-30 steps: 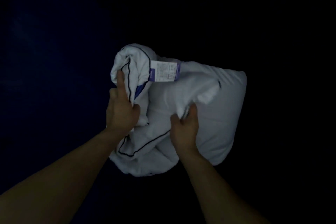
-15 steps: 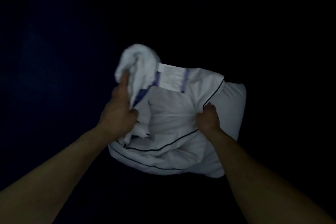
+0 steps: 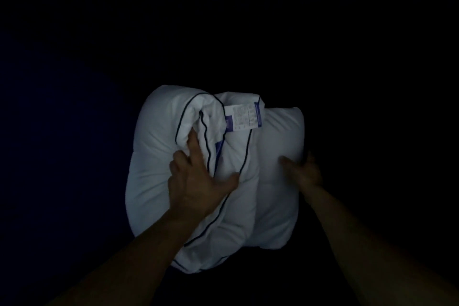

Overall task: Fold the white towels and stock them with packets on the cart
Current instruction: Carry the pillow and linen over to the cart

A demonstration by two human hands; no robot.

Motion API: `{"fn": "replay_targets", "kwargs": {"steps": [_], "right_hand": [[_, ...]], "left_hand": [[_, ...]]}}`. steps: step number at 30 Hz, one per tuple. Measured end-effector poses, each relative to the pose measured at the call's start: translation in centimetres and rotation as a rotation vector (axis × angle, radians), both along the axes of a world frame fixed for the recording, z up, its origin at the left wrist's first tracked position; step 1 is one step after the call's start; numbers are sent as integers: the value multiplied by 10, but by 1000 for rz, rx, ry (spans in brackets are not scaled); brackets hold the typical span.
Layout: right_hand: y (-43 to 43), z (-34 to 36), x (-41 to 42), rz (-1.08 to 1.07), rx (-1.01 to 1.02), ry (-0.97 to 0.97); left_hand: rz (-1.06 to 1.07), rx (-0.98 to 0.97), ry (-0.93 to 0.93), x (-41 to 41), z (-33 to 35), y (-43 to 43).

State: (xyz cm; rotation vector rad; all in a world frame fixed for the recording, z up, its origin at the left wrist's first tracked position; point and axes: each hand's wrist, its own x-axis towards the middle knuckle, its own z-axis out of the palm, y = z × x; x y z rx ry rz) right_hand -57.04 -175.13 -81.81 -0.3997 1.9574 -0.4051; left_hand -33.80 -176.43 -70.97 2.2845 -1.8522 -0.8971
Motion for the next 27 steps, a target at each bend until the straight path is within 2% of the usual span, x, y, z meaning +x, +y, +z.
{"fn": "replay_targets", "kwargs": {"steps": [2, 6, 9, 12, 16, 20, 27], "right_hand": [[9, -22, -3, -81, 17, -66], [20, -48, 5, -200, -12, -242], [21, -66, 16, -214, -19, -216], [15, -60, 31, -187, -28, -196], [12, -35, 47, -229, -88, -184], [9, 27, 46, -189, -201, -244], [6, 183, 16, -158, -381, -273]], "left_hand": [[30, -6, -120, -19, -15, 11], [74, 149, -282, -50, -50, 21], [77, 184, -391, -45, -73, 11], [57, 87, -456, -22, -76, 0], [64, 48, -92, 21, -57, -10], [174, -4, 192, 51, 9, -26], [225, 51, 233, 49, 154, -20]]}}
